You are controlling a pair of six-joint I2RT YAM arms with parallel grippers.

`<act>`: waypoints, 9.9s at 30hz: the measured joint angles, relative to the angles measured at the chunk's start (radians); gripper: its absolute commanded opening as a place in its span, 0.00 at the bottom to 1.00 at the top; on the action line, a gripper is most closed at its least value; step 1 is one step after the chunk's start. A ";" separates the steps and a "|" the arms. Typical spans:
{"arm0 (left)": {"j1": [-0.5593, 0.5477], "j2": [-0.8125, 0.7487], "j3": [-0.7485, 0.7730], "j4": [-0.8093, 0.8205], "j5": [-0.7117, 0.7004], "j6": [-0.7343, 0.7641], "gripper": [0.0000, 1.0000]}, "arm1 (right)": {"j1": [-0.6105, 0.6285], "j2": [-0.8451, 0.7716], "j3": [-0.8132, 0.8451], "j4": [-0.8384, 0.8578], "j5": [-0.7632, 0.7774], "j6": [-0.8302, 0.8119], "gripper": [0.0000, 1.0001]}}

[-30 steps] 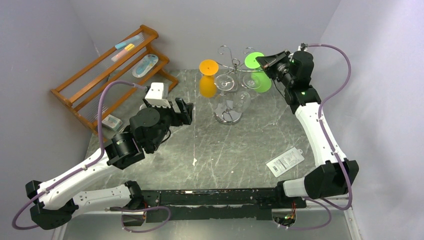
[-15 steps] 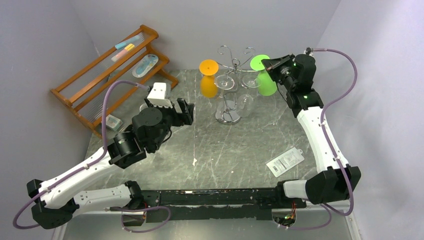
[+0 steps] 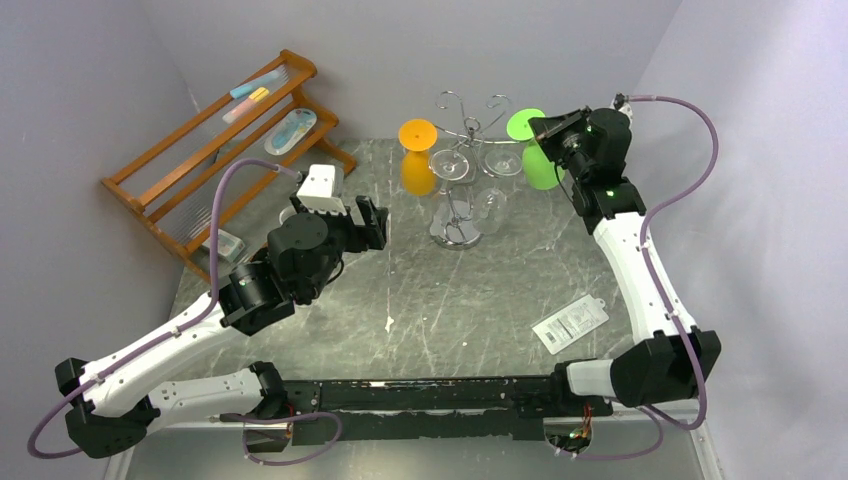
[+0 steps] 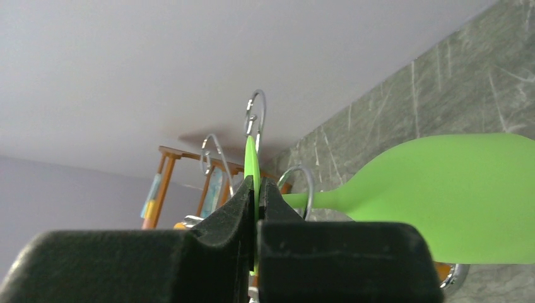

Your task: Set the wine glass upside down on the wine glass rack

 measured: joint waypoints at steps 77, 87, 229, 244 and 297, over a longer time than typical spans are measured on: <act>0.423 0.193 -0.006 -0.616 -0.051 -0.059 0.41 | -0.053 -0.313 -0.230 -0.334 0.060 -0.270 0.45; 0.445 0.178 -0.016 -0.560 0.116 0.015 0.05 | -0.053 -0.328 -0.253 -0.344 0.058 -0.254 0.41; -0.106 0.301 0.257 0.385 0.967 -0.159 0.88 | -0.043 -0.819 -0.680 0.367 -0.801 -0.589 0.00; -0.072 0.277 0.195 0.495 1.004 -0.078 0.79 | -0.043 -0.717 -0.570 0.604 -0.995 -0.330 0.00; -0.068 0.496 0.166 0.934 1.155 -0.033 0.05 | -0.030 -0.715 -0.526 0.548 -1.059 -0.212 0.73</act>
